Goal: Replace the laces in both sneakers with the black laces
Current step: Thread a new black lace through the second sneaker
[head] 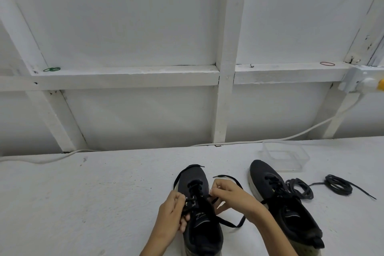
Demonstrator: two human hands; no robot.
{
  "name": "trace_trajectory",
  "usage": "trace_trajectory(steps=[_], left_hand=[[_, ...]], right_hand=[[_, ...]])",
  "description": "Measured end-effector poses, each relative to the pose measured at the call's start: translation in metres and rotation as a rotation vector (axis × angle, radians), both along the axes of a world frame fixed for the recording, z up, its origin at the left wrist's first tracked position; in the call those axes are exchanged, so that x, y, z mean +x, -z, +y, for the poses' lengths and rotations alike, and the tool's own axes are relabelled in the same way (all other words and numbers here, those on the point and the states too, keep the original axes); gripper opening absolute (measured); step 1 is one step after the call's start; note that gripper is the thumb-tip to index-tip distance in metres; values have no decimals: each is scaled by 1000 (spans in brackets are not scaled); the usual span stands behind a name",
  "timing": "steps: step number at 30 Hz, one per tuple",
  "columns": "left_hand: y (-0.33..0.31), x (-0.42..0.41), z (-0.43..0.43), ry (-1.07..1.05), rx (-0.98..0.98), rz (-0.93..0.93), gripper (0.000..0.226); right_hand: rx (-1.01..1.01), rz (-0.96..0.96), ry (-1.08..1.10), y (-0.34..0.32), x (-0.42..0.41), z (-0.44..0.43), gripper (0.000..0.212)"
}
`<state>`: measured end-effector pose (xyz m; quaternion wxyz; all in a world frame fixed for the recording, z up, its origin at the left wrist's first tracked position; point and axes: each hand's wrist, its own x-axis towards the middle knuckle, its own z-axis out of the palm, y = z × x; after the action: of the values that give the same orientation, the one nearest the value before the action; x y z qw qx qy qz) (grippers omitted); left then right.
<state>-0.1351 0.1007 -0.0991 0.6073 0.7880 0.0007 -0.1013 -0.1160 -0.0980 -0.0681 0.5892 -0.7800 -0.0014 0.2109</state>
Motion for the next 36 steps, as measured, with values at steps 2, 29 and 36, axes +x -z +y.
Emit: trace_trajectory(steps=[2,29,36], left_hand=[[0,-2,0,-36,-40,43,23],[-11,3,12,-33,-34,-84,17],[-49,8,18,146,152,-346,9]], right_hand=[[33,23,36,0,-1,0,17],[-193,66,-273,5,-16,-20,52],[62,-78,-162,-30,-8,-22,28]])
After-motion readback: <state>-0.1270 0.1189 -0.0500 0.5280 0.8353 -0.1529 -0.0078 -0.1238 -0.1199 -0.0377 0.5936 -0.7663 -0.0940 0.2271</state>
